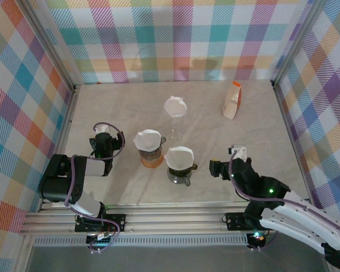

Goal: Place the coffee filter in the dripper

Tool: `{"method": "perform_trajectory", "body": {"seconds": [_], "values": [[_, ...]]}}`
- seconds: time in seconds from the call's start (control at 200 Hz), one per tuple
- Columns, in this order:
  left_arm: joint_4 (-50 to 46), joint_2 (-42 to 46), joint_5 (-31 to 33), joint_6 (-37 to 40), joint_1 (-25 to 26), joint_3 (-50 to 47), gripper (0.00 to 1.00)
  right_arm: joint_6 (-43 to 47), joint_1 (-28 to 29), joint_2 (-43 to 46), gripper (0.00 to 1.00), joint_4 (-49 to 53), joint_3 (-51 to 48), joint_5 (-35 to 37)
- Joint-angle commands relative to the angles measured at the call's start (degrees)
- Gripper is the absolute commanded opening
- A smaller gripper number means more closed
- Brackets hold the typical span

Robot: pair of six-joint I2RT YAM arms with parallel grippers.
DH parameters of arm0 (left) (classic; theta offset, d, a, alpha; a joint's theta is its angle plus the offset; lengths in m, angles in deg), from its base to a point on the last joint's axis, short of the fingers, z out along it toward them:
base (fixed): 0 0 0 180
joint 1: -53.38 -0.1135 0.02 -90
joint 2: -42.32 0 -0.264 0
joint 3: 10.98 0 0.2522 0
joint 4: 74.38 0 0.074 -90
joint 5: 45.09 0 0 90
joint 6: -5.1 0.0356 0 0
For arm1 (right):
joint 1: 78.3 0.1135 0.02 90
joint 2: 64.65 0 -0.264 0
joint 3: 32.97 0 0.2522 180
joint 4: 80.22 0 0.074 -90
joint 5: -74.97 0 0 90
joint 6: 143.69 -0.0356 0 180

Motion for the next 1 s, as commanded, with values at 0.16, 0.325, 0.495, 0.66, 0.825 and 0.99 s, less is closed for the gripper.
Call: {"method": "perform_trajectory", "body": {"seconds": [0.16,0.325,0.495,0.66,0.825,0.99], "values": [[2.19,-0.19,-0.06,0.6,0.43,0.18,1.0,14.67,-18.19,-15.31,0.99,-25.76,-3.4,-5.82],[2.23,-0.26,0.01,0.6,0.37,0.18,1.0,22.29,-28.36,-25.02,0.99,-37.87,-2.21,-10.77],[2.23,-0.21,0.0,0.6,0.41,0.21,1.0,27.45,-37.39,-32.14,0.99,-48.67,-3.66,-15.9],[2.23,-0.2,-0.02,0.6,0.37,0.18,1.0,32.98,-41.05,-39.46,0.99,-67.42,-9.48,-18.98],[2.23,-0.2,-0.04,0.6,0.37,0.18,1.0,32.95,-44.11,-46.8,0.99,-78.42,-10.05,-22.4],[2.22,-0.2,0.0,0.6,0.4,0.18,1.0,31.24,-46.64,-51.4,0.99,-76.5,-6.89,-27.07]]}}
